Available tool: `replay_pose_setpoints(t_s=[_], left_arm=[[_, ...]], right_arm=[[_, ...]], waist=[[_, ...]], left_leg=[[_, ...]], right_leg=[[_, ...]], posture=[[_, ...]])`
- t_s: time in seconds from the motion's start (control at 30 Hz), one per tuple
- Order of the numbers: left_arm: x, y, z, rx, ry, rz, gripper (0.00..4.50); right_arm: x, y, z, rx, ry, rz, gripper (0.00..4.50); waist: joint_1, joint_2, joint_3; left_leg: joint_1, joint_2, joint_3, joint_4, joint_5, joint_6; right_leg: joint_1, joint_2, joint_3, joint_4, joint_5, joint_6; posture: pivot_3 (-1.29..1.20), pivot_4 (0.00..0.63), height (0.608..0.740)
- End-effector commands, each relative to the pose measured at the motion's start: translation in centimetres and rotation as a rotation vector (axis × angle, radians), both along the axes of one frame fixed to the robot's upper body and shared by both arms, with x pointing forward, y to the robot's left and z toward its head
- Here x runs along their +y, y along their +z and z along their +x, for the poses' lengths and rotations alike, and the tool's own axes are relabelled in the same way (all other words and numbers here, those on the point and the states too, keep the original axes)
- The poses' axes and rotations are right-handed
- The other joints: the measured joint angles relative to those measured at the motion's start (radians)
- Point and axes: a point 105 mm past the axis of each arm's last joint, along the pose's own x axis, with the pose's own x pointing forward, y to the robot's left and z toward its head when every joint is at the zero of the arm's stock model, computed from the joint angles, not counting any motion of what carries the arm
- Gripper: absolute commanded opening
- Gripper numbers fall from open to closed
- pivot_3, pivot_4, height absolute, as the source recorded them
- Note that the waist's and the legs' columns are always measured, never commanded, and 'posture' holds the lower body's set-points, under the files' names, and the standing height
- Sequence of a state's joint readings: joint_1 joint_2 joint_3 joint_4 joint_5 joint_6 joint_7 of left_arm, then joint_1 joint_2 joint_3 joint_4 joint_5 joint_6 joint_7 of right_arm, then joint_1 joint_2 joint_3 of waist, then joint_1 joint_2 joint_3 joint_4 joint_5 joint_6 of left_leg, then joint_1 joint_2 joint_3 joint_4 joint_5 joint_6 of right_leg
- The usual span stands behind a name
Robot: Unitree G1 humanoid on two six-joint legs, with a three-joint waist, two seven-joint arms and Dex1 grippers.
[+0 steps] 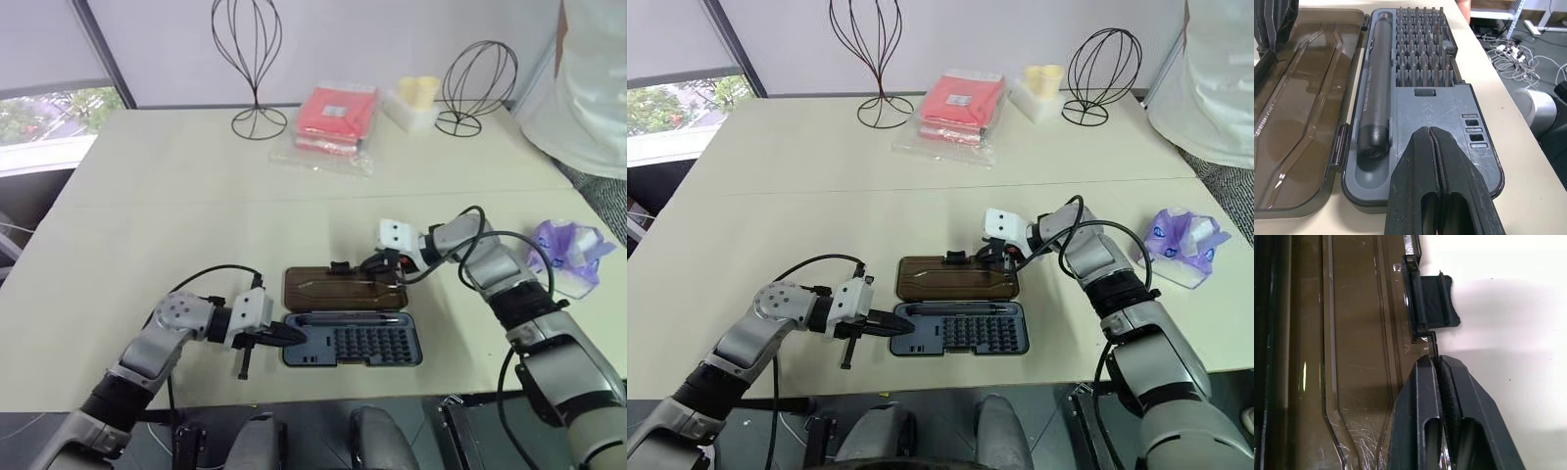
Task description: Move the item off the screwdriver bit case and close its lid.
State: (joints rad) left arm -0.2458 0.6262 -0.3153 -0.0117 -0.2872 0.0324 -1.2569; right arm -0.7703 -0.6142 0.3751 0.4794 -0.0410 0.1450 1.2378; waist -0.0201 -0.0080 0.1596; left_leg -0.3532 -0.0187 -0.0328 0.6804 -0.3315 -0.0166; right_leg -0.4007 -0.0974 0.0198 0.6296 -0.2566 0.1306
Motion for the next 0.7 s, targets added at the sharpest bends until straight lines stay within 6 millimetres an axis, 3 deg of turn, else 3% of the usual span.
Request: replay_pose_setpoints(t_s=[0.03, 0.27, 0.37, 0.7], left_arm=[[1.4, -1.1, 0.6, 0.017, 0.074, 0.067, 0.0], [2.4, 1.1, 2.0, 0.047, 0.163, 0.043, 0.0], [3.2, 2.2, 2.9, 0.051, 0.194, 0.034, 0.0], [4.7, 6.9, 4.6, 0.114, 0.289, -0.081, 0.0]], right_arm=[[-1.0, -2.1, 0.1, 0.023, -0.044, -0.078, 0.08], [-0.1, 2.1, 1.4, -0.397, -0.015, -0.088, 0.08], [0.5, 3.7, 0.5, -0.502, -0.006, -0.018, 0.08], [1.4, 6.0, -2.0, -0.776, -0.004, 0.021, 0.08]], waist=[[0.0, 0.0, 0.0], [-0.005, 0.0, 0.0], [-0.001, 0.0, 0.001], [0.001, 0.0, 0.003]], left_leg=[[0.0, 0.0, 0.0, 0.0, 0.0, 0.0], [-0.001, 0.0, 0.0, 0.0, 0.0, 0.0], [-0.004, 0.0, 0.0, 0.0, 0.0, 0.0], [-0.023, -0.001, 0.001, 0.002, 0.001, -0.001]], right_leg=[[0.0, 0.0, 0.0, 0.0, 0.0, 0.0], [-0.002, 0.0, 0.0, 0.001, 0.0, 0.0], [-0.005, 0.0, 0.0, 0.002, 0.0, 0.0], [-0.024, 0.0, 0.0, 0.003, 0.0, 0.0]], posture=[[0.0, 0.15, 0.74], [0.0, 0.15, 0.74], [0.0, 0.15, 0.74], [0.0, 0.15, 0.74]])
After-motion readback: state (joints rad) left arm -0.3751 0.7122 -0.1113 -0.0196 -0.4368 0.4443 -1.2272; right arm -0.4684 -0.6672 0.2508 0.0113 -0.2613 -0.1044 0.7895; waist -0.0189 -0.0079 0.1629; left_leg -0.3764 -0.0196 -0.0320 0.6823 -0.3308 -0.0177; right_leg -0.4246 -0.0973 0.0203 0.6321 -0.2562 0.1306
